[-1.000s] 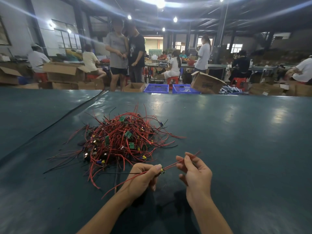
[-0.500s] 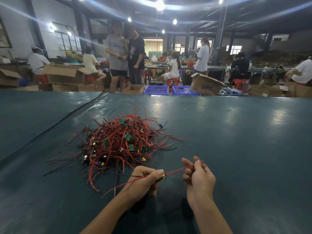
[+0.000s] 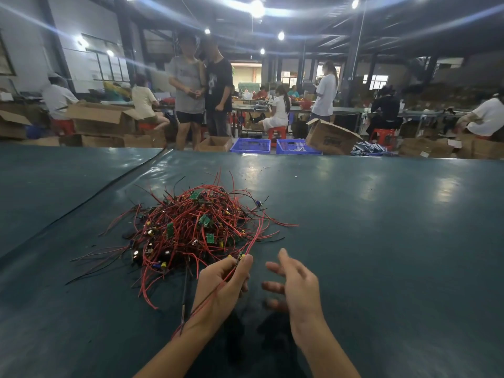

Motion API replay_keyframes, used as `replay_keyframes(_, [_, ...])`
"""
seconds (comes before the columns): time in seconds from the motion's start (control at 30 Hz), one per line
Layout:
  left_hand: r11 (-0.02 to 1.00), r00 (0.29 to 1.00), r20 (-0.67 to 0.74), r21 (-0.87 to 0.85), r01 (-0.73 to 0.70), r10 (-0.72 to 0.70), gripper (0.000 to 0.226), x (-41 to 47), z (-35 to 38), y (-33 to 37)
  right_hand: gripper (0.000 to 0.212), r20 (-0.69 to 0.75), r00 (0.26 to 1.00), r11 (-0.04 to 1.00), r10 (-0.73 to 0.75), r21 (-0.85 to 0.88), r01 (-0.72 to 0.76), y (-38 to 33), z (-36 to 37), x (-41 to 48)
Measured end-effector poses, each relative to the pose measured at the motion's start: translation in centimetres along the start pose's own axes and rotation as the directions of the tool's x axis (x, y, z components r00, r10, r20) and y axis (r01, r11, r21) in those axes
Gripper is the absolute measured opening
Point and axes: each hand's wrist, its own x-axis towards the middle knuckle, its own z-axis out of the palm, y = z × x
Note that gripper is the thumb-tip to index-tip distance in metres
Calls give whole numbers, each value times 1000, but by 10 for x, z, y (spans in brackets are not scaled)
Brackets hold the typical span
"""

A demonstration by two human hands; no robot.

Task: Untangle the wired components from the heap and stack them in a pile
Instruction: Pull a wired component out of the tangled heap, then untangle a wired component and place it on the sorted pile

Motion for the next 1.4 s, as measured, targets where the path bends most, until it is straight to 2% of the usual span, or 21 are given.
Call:
replay_keyframes(0.1, [974, 994, 58, 202, -101, 91, 50, -4, -4, -3, 35, 148, 986, 978, -71, -186, 99, 7, 10, -11])
replay_keyframes(0.17, [931, 982, 132, 321, -172, 136, 51, -4, -7, -3, 33, 166, 980, 959, -113, -238, 151, 9, 12, -14])
replay_keyframes(0.3, [790, 922, 275, 483, -377, 272, 46, -7, -9, 1, 18, 26, 987, 970, -161, -180, 163, 9, 7, -5])
replay_keyframes(0.4, [699, 909, 254, 581, -417, 331, 26, -7, -9, -1, 14, -161, 976, 984, -147, 80, 161, -3, -9, 10])
replay_keyframes(0.43, [676, 906, 243, 604, -422, 347, 20, -6, -10, -2, 11, -219, 962, 976, -163, 108, 190, -9, -18, 15])
replay_keyframes(0.5, [647, 909, 229, 643, -410, 348, 16, -2, -14, -7, 8, -316, 908, 961, -274, -56, 270, -17, -41, 25])
replay_keyframes(0.57, [615, 928, 219, 699, -364, 301, 21, 2, -18, -13, 17, -357, 826, 875, -436, -381, 297, -23, -65, 33])
replay_keyframes(0.63, [589, 961, 200, 760, -274, 190, 30, 5, -23, -21, 24, -368, 759, 741, -536, -636, 215, -27, -85, 36])
replay_keyframes(0.67, [574, 973, 187, 786, -229, 132, 35, 7, -25, -24, 27, -374, 742, 687, -556, -710, 157, -29, -92, 37])
replay_keyframes(0.77, [517, 985, 173, 844, -145, -8, 48, 12, -29, -31, 30, -399, 724, 592, -563, -806, 16, -33, -103, 39])
replay_keyframes(0.83, [489, 979, 191, 862, -133, -70, 52, 14, -27, -33, 34, -398, 730, 547, -556, -836, -40, -34, -105, 40])
replay_keyframes(0.93, [471, 970, 208, 873, -127, -123, 53, 14, -25, -36, 34, -374, 727, 544, -577, -839, 0, -40, -104, 45])
replay_keyframes(1.0, [466, 970, 206, 876, -123, -130, 54, 14, -25, -38, 39, -348, 768, 524, -537, -851, -19, -41, -103, 46])
replay_keyframes(1.07, [462, 971, 209, 877, -131, -120, 53, 14, -26, -39, 45, -330, 806, 444, -491, -891, -95, -37, -101, 43])
replay_keyframes(1.13, [465, 973, 209, 874, -139, -101, 52, 15, -25, -40, 37, -294, 778, 457, -555, -890, -10, -31, -94, 40])
replay_keyframes(1.2, [469, 976, 203, 872, -142, -82, 49, 15, -24, -39, 23, -227, 776, 566, -588, -801, 194, -27, -79, 34])
replay_keyframes(1.27, [481, 979, 197, 864, -147, -54, 46, 15, -23, -39, 14, -145, 883, 689, -447, -685, 237, -22, -64, 31])
replay_keyframes(1.3, [491, 981, 192, 858, -150, -37, 43, 15, -23, -38, 15, -96, 931, 694, -352, -694, 190, -18, -60, 31])
replay_keyframes(1.33, [501, 982, 186, 852, -153, -16, 40, 14, -24, -38, 18, -71, 956, 654, -283, -744, 139, -13, -59, 32])
replay_keyframes(1.4, [528, 985, 165, 834, -161, 40, 32, 13, -26, -37, 25, -121, 956, 588, -269, -807, 63, -8, -63, 35])
